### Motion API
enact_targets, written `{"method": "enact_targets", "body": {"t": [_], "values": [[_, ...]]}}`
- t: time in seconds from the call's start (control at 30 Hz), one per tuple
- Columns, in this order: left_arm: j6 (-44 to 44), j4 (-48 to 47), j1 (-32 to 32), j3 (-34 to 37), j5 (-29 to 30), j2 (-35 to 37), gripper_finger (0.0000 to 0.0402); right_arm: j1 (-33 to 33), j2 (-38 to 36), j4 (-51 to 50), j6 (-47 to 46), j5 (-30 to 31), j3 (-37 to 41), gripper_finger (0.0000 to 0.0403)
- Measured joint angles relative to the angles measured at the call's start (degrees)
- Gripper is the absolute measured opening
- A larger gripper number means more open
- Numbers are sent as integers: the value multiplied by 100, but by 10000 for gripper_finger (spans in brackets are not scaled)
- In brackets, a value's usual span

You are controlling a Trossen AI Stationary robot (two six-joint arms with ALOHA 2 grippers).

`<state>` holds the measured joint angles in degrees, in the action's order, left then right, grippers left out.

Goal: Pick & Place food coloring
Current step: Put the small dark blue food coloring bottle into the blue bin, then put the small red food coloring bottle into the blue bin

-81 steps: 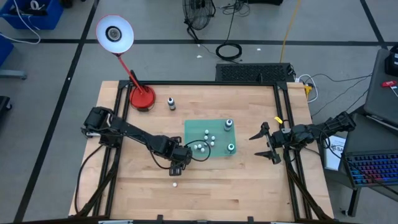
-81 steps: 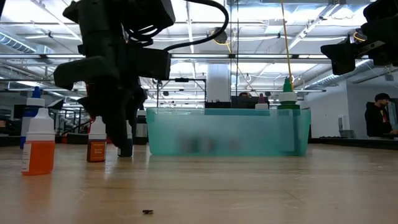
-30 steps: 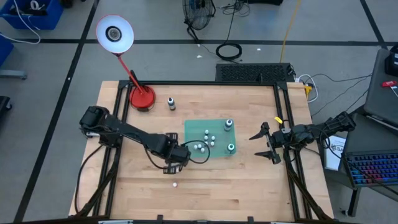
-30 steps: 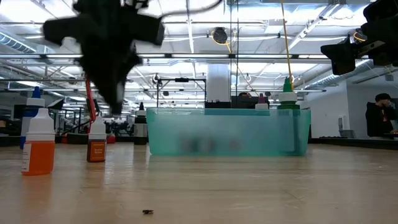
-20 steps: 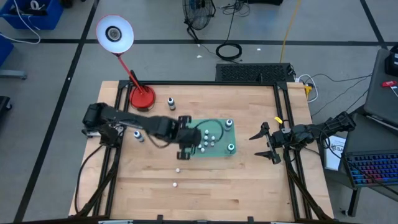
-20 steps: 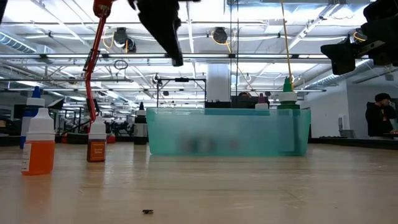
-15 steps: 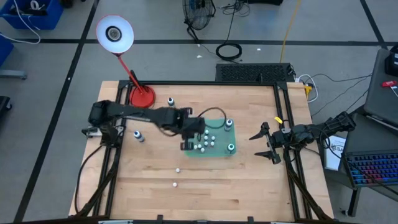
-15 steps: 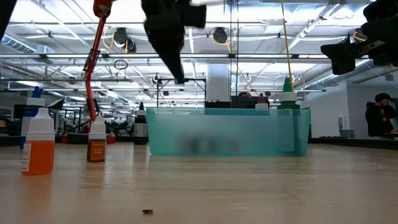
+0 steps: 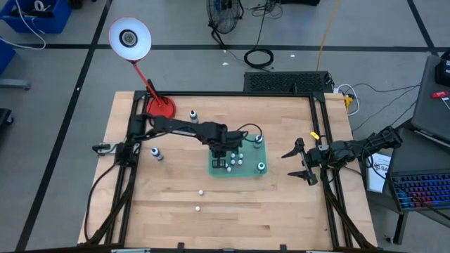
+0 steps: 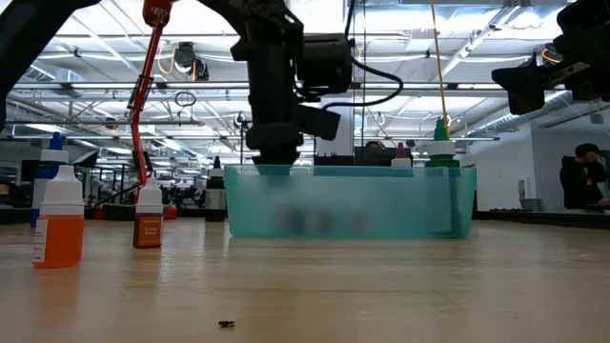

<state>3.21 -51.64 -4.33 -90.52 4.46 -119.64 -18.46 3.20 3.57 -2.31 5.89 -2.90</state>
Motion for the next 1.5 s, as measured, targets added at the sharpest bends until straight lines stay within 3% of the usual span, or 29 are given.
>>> {"method": "enact_targets", "body": {"t": [0.2,0.4,0.57,0.87,1.13,1.3,1.5], "values": [[-32,166,1,0,-17,-104,70,-1,0,0,0,0,-1,313],[-64,182,6,0,-13,-82,150,-2,0,0,0,0,-2,313],[-132,139,10,0,35,-40,183,-2,0,2,0,0,0,313],[-873,-1266,191,-419,21,837,203,-1,0,0,0,0,0,313],[-1610,-1404,1257,-187,-312,1738,193,-2,-3,2,0,2,0,313],[-1473,-1485,2163,20,-102,1771,200,0,0,-2,0,0,0,313],[-1219,-912,2887,692,449,1764,204,0,-2,1,0,2,-1,313]]}}
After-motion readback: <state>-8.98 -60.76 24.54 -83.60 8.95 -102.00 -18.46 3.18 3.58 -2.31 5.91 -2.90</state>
